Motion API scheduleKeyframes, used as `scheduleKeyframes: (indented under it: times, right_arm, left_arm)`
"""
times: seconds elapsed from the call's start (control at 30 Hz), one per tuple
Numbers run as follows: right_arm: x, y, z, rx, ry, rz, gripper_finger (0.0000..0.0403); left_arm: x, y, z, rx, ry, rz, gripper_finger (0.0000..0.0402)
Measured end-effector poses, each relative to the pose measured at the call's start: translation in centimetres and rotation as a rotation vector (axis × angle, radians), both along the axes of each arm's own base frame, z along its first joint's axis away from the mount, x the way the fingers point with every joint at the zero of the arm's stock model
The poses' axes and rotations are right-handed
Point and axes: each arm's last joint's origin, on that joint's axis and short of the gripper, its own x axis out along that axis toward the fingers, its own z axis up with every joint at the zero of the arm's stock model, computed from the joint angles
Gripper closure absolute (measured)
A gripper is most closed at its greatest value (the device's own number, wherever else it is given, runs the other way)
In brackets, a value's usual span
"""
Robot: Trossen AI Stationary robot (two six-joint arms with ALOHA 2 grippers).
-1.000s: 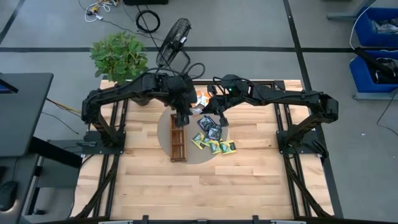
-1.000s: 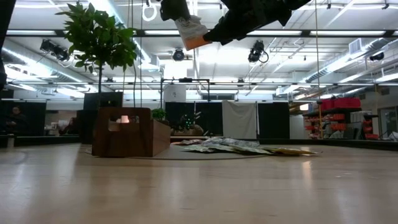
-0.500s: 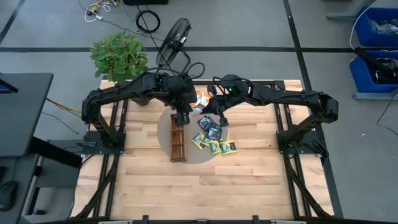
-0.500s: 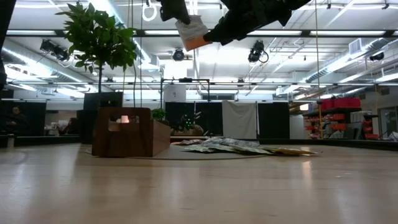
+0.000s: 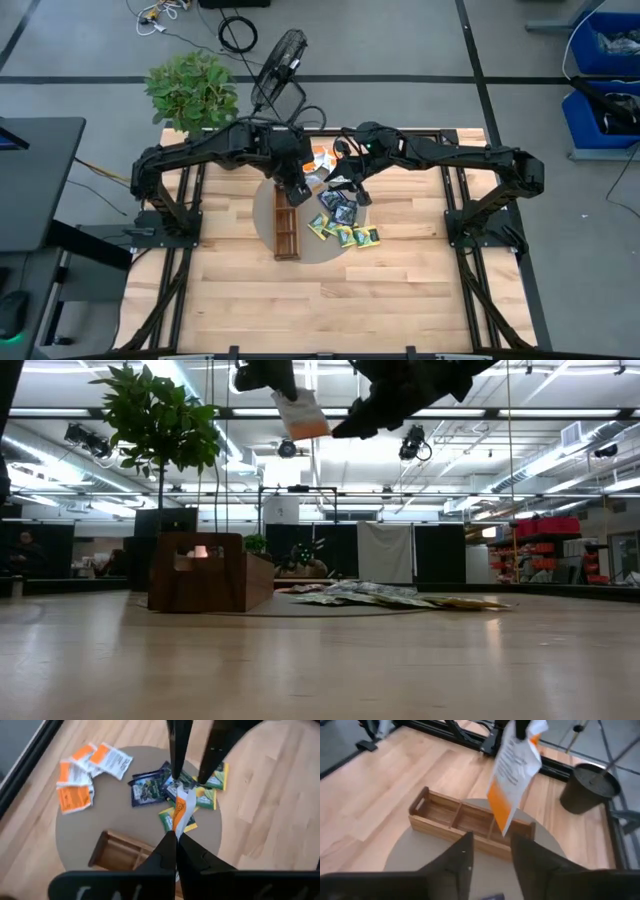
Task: Pick & Place Tea
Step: Put the white tea bag into the bottom section of the wooden organizer
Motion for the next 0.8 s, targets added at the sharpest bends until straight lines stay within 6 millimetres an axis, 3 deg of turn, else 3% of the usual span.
scheduleKeyframes:
  times: [0.17, 0.3, 0.63, 0.8]
  right_arm:
    - [-0.3, 0.0, -0.5, -0.001, 0.075, -0.051, 0.0206]
    - [-1.0, 0.3, -1.3, 0.04, 0.184, -0.055, 0.0186]
    - [-1.6, 0.8, -2.0, 0.1, 0.293, -0.076, 0.0179]
    - [-1.3, 1.8, -1.9, 0.092, 0.286, -0.04, 0.0179]
  left_arm:
    - [-0.6, -1.0, -0.4, -0.084, 0.052, 0.203, 0.0399]
    - [-1.1, -3.1, -0.7, -0.119, 0.096, 0.318, 0.0399]
    - [-1.6, -9.5, -1.0, -0.114, -0.019, 0.589, 0.0399]
    - [-1.7, -11.1, -2.3, -0.096, 0.06, 0.663, 0.0399]
